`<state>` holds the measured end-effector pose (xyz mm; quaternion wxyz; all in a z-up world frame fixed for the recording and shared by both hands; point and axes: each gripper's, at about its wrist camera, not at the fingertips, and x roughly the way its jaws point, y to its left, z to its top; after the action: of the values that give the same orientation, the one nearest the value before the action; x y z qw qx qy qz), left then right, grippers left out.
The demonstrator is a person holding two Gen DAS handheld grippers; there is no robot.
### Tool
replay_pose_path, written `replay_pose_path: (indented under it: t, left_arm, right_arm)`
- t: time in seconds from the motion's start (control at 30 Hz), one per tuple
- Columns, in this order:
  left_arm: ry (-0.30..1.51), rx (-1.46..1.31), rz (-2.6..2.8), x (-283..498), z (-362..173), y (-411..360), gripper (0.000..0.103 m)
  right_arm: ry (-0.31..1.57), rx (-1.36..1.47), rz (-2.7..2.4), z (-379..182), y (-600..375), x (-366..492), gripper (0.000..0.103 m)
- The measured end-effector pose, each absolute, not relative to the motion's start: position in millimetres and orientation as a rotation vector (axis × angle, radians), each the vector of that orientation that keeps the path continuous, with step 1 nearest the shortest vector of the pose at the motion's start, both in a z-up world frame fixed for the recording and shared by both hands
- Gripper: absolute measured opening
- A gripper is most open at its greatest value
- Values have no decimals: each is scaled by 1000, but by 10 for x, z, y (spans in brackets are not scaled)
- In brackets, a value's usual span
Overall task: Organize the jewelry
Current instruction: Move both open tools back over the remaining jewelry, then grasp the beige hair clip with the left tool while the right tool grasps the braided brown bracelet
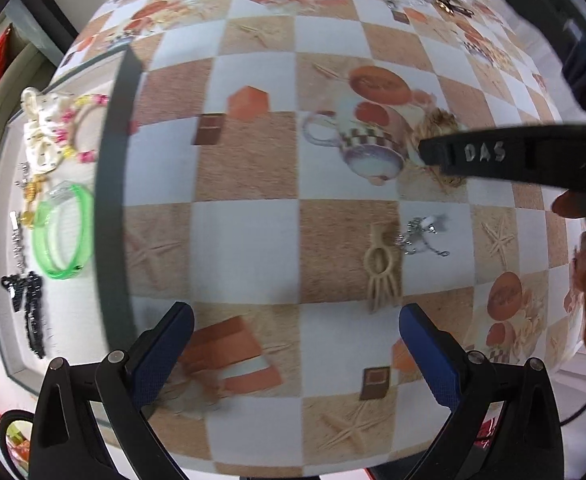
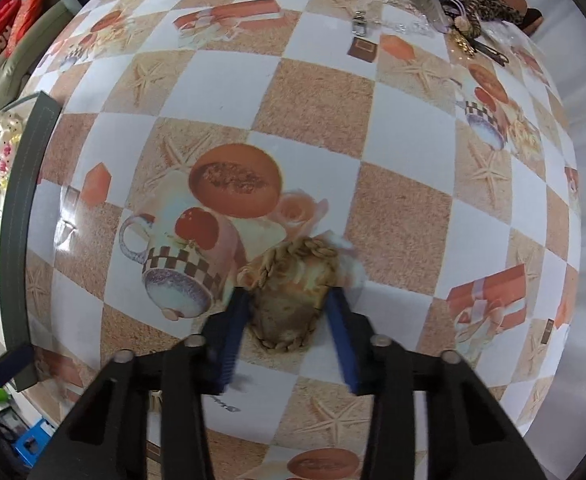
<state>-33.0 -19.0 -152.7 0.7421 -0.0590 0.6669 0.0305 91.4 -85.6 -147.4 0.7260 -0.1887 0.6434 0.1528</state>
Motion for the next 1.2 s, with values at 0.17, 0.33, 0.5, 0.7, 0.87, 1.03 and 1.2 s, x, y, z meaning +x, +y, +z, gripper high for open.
replay_pose_path:
  t: [0.17,0.33,0.5,0.7,0.87,1.03,1.2]
  left_arm:
    - [1464,-130,73,-270,-1639,-337,103]
    - [1479,-116,84,-213,-1726,-456,89]
    - [1467,-76,79,-172,-1704,-587,78]
    - [1453,-40,31,-90,-1628,-777,32]
    - [1468,-107,6,-64,-1582,-811,24]
    - [1460,-185,-11,-55,-1472,-610,24]
    - [1444,-208,-16,-99,-1300,-427,24]
  right_arm:
    - [1426,-376,352,-1448,-964,1013,13]
    - [1440,-329,388,-1436,-1003,1084,12]
    - [1439,-314,391,-1433,-1040,1082,11]
    - [1439,-306,401,-1366,-1309,988,11]
    - [1465,-237,411,-1341,-1396,1026,10]
    - [1484,-139,438,-1223,-1583,1063,9]
    - [1486,-82,452,-1077,-1746,1045,9]
